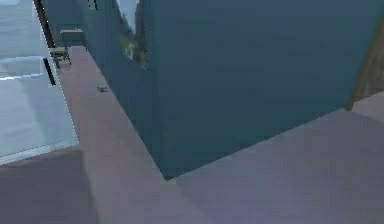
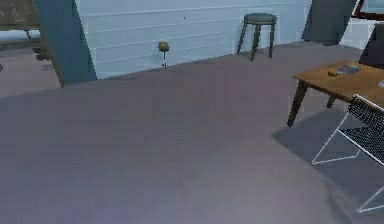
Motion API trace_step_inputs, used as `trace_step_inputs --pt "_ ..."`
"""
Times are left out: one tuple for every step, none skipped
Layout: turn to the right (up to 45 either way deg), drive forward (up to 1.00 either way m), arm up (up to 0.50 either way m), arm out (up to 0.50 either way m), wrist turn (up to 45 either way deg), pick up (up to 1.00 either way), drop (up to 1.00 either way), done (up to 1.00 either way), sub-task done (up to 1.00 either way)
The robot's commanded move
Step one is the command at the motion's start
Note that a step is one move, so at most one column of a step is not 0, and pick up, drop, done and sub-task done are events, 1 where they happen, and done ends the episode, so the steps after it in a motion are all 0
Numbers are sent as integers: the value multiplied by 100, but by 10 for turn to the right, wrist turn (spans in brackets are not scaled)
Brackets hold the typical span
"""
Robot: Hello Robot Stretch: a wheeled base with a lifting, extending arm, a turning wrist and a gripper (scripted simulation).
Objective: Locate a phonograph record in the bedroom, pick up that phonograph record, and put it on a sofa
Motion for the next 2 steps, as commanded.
trace_step_inputs --pt "450 0 0 0 0 0 0 0 0" --pt "0 100 0 0 0 0 0 0 0"
